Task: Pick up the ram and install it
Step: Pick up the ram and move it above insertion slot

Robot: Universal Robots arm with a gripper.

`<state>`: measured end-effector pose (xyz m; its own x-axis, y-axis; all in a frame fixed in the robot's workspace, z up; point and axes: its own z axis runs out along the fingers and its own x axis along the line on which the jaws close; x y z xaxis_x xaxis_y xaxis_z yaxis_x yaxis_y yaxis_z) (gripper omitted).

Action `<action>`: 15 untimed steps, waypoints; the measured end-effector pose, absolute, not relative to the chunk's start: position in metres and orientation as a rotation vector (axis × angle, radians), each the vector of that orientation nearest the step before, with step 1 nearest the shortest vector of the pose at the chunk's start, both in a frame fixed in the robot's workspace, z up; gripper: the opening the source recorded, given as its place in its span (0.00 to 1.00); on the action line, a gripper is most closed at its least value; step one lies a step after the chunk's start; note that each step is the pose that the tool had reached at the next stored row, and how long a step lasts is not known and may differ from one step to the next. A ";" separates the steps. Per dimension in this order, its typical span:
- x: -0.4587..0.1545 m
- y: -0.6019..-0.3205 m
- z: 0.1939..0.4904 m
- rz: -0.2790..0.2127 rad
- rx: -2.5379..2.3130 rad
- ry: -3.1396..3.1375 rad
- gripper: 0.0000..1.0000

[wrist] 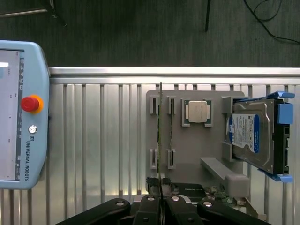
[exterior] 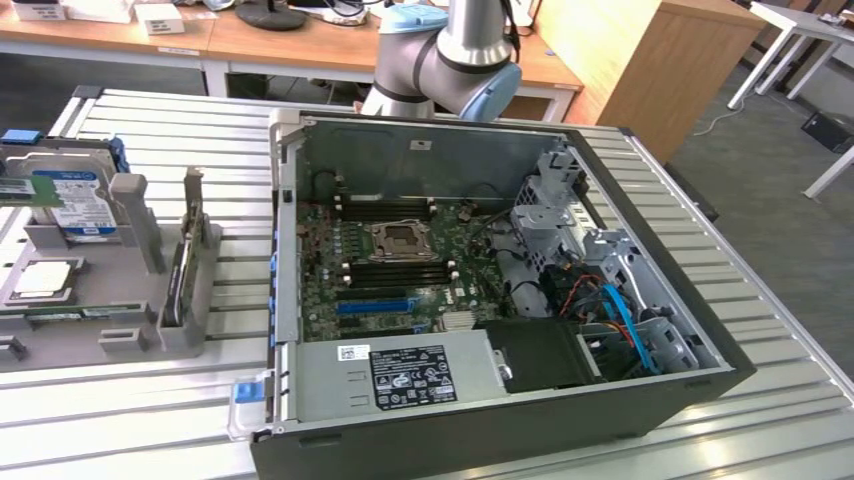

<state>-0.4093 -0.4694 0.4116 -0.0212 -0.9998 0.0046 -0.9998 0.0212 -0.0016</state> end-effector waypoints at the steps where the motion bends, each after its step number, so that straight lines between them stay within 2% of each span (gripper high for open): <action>1: -0.408 -0.469 0.412 0.007 2.196 -2.243 0.12; 15: -0.373 -0.469 0.411 0.007 2.196 -2.244 0.12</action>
<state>-0.3732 -0.4694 0.4114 -0.0214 -0.9998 0.0044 -0.9998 0.0214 -0.0019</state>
